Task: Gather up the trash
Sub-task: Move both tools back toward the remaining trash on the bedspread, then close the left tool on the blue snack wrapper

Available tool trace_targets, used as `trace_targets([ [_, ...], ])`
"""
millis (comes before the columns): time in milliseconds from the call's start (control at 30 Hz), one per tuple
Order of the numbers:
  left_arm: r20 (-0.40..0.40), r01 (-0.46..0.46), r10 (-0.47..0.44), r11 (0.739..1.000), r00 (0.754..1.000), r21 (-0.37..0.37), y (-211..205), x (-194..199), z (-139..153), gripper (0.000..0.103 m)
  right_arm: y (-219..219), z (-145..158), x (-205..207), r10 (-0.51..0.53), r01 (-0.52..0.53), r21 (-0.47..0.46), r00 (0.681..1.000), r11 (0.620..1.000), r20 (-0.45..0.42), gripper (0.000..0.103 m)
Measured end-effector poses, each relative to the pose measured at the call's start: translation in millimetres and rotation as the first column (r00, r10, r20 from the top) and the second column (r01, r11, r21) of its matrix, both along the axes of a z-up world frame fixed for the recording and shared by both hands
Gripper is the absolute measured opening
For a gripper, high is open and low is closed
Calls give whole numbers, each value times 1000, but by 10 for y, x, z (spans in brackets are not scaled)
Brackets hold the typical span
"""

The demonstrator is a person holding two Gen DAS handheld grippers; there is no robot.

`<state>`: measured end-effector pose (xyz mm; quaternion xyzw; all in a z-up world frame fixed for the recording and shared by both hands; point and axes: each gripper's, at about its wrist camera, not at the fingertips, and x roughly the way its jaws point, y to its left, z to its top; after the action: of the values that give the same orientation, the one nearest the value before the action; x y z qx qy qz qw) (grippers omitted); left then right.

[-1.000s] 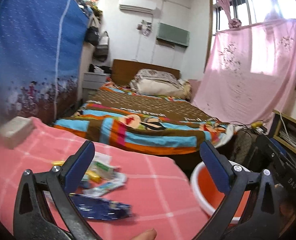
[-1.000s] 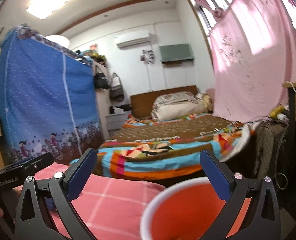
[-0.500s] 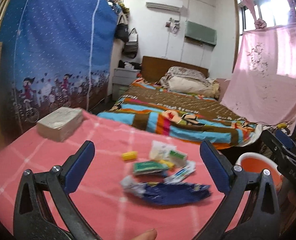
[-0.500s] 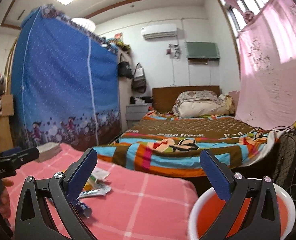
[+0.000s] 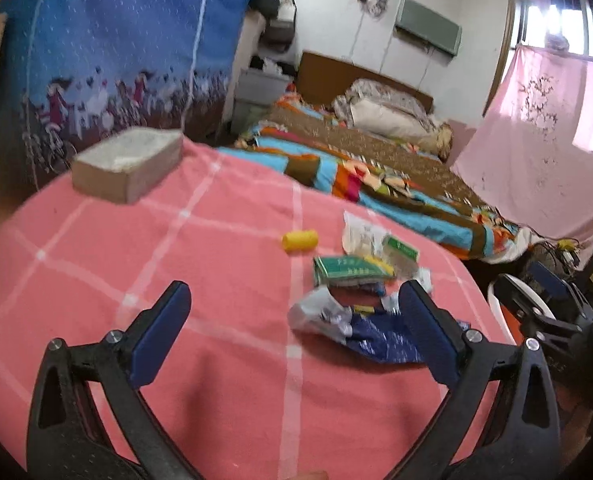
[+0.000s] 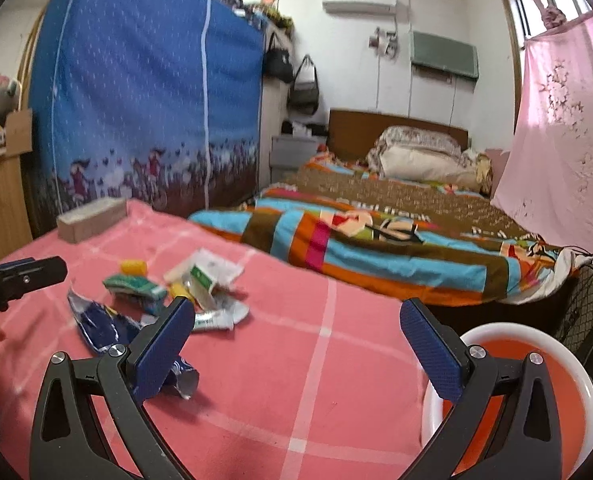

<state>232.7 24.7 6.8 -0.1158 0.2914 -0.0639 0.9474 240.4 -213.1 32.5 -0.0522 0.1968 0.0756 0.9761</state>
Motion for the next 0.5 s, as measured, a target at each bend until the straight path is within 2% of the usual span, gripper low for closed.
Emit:
trace_targets([
  [167,-62,50,-51,999,997,-13,-49,60,-81,91,44,-93,113,-8,7,-20,996,1000,-88,103],
  [367,-129,98,-106,993,986,-66,-74,122,-182,65,48,-171,146,5,-8,-16,988,1000,-154,103],
  [433,-134,109,-118,991,984,-73,-86,127,-193,50,58,-178,140,9,-13,-21,987,1000,-160,103],
  [500,-135,113,-123,991,983,-79,-86,128,-188,46,83,-189,134,14,-20,-31,986,999,-166,103],
])
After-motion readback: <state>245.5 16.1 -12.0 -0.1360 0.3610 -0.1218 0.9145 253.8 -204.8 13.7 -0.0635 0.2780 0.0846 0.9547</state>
